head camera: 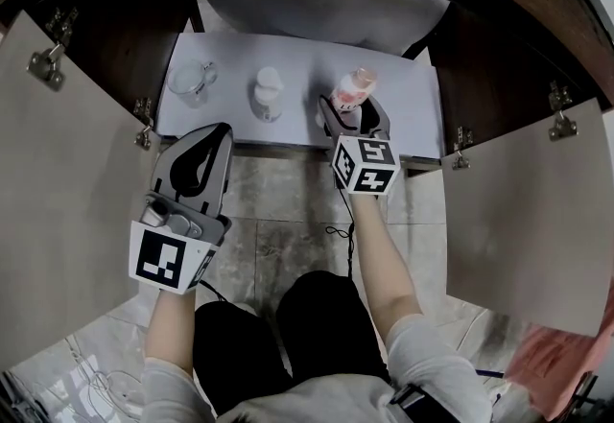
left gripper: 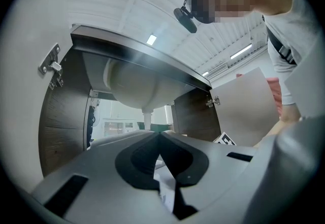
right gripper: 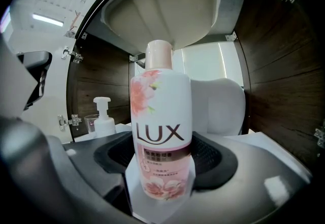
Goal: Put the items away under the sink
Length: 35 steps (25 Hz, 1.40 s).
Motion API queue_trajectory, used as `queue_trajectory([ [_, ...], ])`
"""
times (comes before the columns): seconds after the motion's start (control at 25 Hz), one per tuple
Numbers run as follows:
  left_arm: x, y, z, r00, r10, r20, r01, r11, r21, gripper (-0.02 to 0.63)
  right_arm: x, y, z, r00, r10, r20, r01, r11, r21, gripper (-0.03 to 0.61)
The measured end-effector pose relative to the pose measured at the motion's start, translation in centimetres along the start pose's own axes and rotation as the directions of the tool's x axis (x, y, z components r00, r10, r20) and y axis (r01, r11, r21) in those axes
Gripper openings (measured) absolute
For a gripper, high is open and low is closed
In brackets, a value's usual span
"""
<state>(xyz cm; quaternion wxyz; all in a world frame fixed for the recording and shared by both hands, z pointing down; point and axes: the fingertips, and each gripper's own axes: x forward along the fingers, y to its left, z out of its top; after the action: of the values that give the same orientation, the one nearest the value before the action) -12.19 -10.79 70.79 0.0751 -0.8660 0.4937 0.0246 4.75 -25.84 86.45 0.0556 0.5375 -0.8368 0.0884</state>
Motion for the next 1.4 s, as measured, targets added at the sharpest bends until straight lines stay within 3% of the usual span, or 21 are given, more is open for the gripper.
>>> queue_trajectory([
  [0.64,0.1,0.3,-1.2,1.000,0.005,-0.025,-0.005,1.000,0.006,0.002,0.7,0.2,-0.8,0.999,-0.016,0.036,0.017,0.999,-0.027,0.353],
  [0.8,0.0,0.1,-2.0,0.998,0.005,-0.066,-0.005,1.000,-0.009,0.002,0.6,0.2,-0.8,0.999,-0.014,0.040,0.015,0.999,-0.032,0.354],
  [1.2,0.0,-0.4,-2.2,0.996,-0.020,-0.085,0.022,1.000,0.020,0.002,-2.6,0.9,-0.6,0.999,0.014,0.045,-0.011,0.998,-0.057,0.354],
  [1.32,0.1,-0.7,-1.9,0.993,-0.035,-0.110,0.037,0.999,0.020,0.002,-4.5,1.6,0.6,0.997,0.047,0.054,-0.044,0.998,-0.047,0.278],
  [1.4,0.2,-1.1,-1.3,0.990,-0.048,-0.130,0.050,0.999,0.015,0.002,-6.0,2.3,1.7,0.995,0.075,0.059,-0.073,0.996,-0.044,0.172],
])
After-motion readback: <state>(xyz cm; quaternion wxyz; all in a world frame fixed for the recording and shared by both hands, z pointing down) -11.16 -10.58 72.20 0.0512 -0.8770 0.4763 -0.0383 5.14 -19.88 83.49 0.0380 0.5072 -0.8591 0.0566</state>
